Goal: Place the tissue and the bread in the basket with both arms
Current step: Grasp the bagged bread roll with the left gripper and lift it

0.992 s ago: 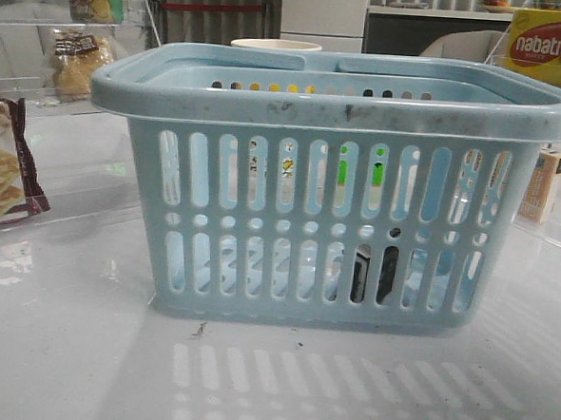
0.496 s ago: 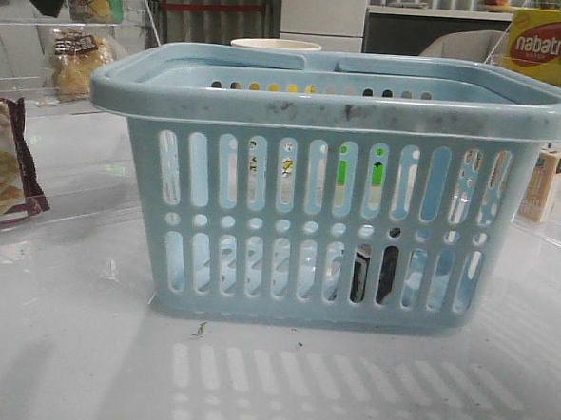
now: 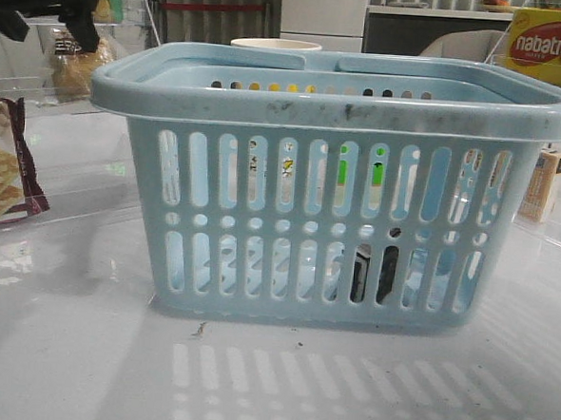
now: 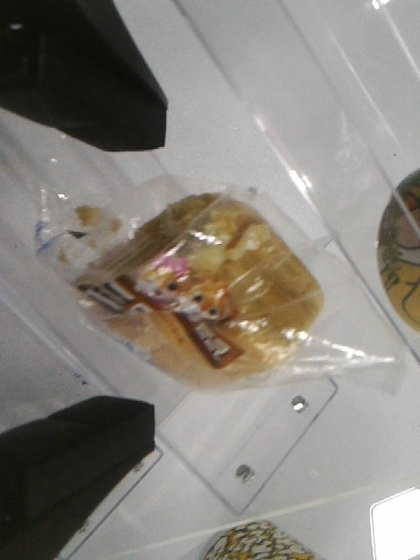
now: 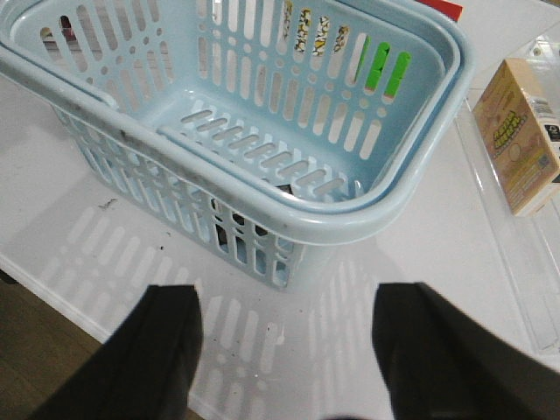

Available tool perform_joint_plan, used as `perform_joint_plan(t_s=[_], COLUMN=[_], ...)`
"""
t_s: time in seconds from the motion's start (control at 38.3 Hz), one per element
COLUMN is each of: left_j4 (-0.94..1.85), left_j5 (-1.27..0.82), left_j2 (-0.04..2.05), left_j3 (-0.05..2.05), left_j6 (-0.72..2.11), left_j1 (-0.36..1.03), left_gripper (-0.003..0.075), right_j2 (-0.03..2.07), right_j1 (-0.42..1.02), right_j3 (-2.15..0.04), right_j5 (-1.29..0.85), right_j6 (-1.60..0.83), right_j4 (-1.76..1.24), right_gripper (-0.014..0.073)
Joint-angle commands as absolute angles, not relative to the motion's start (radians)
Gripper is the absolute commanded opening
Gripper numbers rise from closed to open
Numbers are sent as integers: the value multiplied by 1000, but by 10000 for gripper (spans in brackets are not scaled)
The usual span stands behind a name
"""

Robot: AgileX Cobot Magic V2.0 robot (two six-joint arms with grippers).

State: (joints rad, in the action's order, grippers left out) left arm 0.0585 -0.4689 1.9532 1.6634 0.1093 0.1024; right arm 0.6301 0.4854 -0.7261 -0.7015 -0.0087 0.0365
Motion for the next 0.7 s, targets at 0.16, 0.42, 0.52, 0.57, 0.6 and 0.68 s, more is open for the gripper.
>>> perform_joint_plan(t_s=[0.16, 0.42, 0.52, 0.57, 0.6, 0.68], left_j4=[74, 74, 75, 83, 83, 83], left_j5=[-363, -386, -415, -432, -439, -455], left_j2=[1973, 1959, 1931, 1909, 1894, 1841], left_j3=[1743, 1750, 1750, 1751, 1751, 1751], left_j6=[100, 100, 100, 100, 100, 100], left_j1=[98, 98, 99, 102, 101, 106], left_gripper=[447, 194, 118, 87, 93, 91], right_j2=[628, 628, 628, 628, 628, 628], right_j1=[485, 485, 485, 485, 485, 485], right_j3=[-751, -751, -751, -751, -751, -751], right_j5=[-630, -630, -630, -630, -630, -630], right_j6=[-18, -18, -18, -18, -18, -18], right_j4=[44, 44, 44, 44, 44, 44], right_gripper=[528, 528, 528, 528, 528, 528])
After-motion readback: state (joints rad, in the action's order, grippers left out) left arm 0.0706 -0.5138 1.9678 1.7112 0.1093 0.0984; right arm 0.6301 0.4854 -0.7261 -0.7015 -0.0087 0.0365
